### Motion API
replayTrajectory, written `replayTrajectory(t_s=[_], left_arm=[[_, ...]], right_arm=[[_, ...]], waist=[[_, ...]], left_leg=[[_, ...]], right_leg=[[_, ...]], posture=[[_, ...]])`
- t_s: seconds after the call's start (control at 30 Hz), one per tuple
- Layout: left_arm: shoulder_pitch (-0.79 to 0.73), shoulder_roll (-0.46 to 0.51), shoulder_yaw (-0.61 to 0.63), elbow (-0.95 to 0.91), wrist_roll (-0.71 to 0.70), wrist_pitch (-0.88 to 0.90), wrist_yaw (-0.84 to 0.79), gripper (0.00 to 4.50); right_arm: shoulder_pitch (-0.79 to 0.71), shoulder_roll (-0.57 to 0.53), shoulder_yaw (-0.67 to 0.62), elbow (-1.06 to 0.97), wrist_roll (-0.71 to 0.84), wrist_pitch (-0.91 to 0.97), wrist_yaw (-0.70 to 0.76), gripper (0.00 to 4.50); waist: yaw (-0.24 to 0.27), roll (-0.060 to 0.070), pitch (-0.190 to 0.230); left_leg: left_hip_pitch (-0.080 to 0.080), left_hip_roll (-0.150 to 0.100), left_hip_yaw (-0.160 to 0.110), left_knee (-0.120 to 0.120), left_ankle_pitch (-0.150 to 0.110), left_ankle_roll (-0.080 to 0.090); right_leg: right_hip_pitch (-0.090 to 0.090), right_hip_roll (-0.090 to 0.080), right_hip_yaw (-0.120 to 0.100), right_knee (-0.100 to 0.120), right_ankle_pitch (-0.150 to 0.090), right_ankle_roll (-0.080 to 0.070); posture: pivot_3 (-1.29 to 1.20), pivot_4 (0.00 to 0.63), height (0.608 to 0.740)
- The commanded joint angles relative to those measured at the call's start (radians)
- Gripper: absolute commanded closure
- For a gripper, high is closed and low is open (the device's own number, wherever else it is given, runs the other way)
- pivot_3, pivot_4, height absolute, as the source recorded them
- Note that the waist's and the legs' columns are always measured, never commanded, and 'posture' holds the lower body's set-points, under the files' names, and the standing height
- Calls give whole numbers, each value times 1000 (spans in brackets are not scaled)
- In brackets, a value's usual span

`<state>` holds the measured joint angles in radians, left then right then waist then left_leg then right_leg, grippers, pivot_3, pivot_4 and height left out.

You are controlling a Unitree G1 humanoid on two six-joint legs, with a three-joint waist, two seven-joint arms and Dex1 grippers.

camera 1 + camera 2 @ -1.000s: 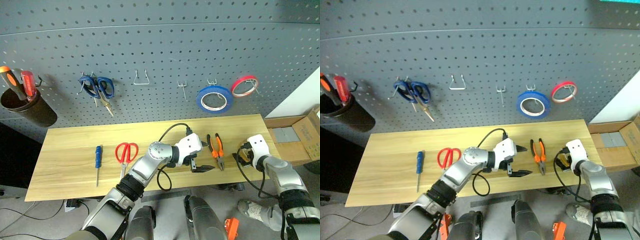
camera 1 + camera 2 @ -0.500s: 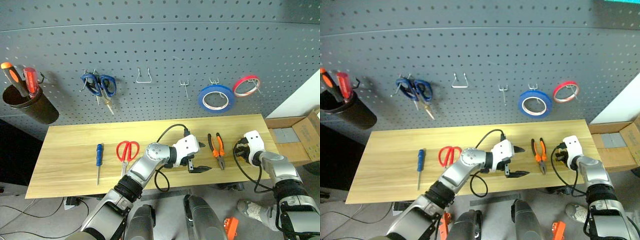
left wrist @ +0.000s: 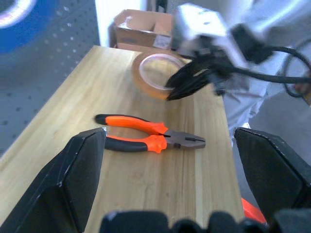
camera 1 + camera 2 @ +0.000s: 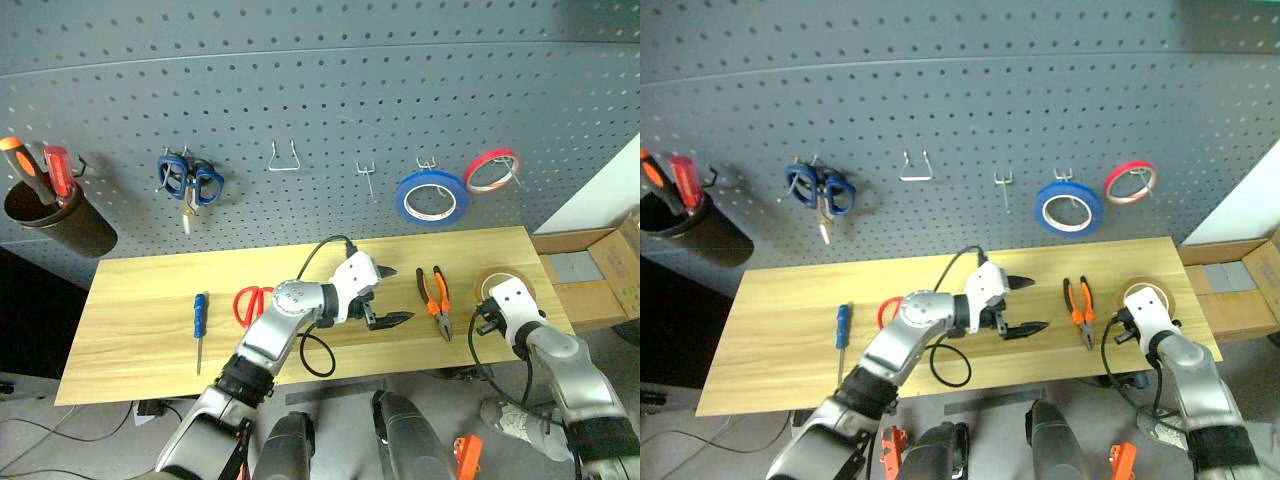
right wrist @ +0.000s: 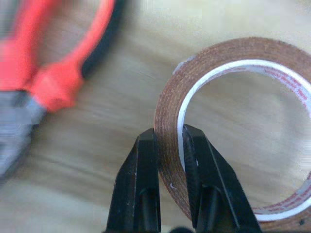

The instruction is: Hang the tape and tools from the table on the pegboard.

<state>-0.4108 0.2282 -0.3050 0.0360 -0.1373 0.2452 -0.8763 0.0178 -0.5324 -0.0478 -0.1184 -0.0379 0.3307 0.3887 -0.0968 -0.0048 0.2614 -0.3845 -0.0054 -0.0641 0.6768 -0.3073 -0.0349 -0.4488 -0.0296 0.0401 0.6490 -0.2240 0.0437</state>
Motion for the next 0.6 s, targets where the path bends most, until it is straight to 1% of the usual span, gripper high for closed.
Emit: replayTrajectory(t_s=[0.03, 0.1, 0.13, 0.17, 0.23, 0.27, 0.33, 0.37, 0.47, 0.5, 0.6], left_arm=[[105, 37, 75, -231, -72, 119, 60, 0], [175, 70, 92, -357, -99, 188, 81, 0], [217, 83, 116, -430, -128, 239, 103, 0], [251, 93, 139, -491, -151, 281, 123, 0], [310, 101, 189, -594, -198, 358, 173, 0], [342, 104, 219, -645, -224, 399, 201, 0], [405, 116, 275, -733, -268, 469, 245, 0], [433, 124, 301, -769, -287, 495, 262, 0], [491, 129, 391, -842, -341, 550, 319, 0], [501, 129, 413, -849, -349, 554, 338, 0], [477, 130, 420, -831, -324, 538, 391, 0]], right_arm=[[103, 28, 50, -257, -23, -124, -9, 4393], [132, 37, 95, -289, -49, -213, -2, 4393], [129, 41, 119, -288, -62, -271, -1, 4393], [117, 47, 136, -280, -67, -318, 1, 4393], [68, 57, 163, -237, -77, -396, 7, 4393], [35, 65, 178, -210, -79, -435, 11, 4393], [-35, 80, 210, -151, -88, -518, 19, 4393], [-70, 87, 225, -123, -94, -559, 24, 4393], [-173, 114, 258, -26, -108, -654, 29, 4393], [-208, 126, 274, 16, -113, -680, 35, 4393], [-327, 172, 323, 175, -118, -737, 60, 4393]], waist=[[-6, 1, -17], [-11, 0, -33], [-14, 0, -40], [-16, -3, -45], [-18, -11, -56], [-18, -14, -58], [-22, -20, -71], [-22, -22, -78], [-21, -24, -93], [-18, -24, -98], [-4, -24, -115]], left_leg=[[0, 0, 0, 0, 0, 0], [2, 0, 1, 1, 0, 0], [3, -1, 1, 1, 0, 0], [7, -1, 2, 1, -2, 4], [11, -2, 6, 2, -2, 4], [15, -1, 7, 3, -2, 5], [27, -1, 10, 3, -1, 7], [30, -1, 11, 3, 0, 7], [39, 0, 11, 3, 0, 8], [40, 0, 11, 3, 0, 8], [40, 0, 10, 2, 0, 8]], right_leg=[[0, 0, 0, 0, 0, 0], [1, 1, 1, 0, 1, 1], [3, 4, 1, -1, 3, 2], [8, 4, 2, -4, 4, 4], [12, 4, 6, -5, 3, 11], [15, 5, 7, -5, 4, 11], [28, 6, 7, -6, 6, 11], [30, 7, 7, -6, 5, 8], [38, 10, 6, -5, 3, 2], [38, 11, 5, -5, 2, 1], [38, 12, 3, -4, 4, 2]], posture=[[-219, 124, 740], [-212, 109, 740], [-200, 99, 740], [-194, 94, 740], [-162, 78, 740], [-154, 75, 740], [-124, 66, 740], [-112, 63, 740], [-56, 50, 740], [-46, 47, 740], [-11, 37, 740]])
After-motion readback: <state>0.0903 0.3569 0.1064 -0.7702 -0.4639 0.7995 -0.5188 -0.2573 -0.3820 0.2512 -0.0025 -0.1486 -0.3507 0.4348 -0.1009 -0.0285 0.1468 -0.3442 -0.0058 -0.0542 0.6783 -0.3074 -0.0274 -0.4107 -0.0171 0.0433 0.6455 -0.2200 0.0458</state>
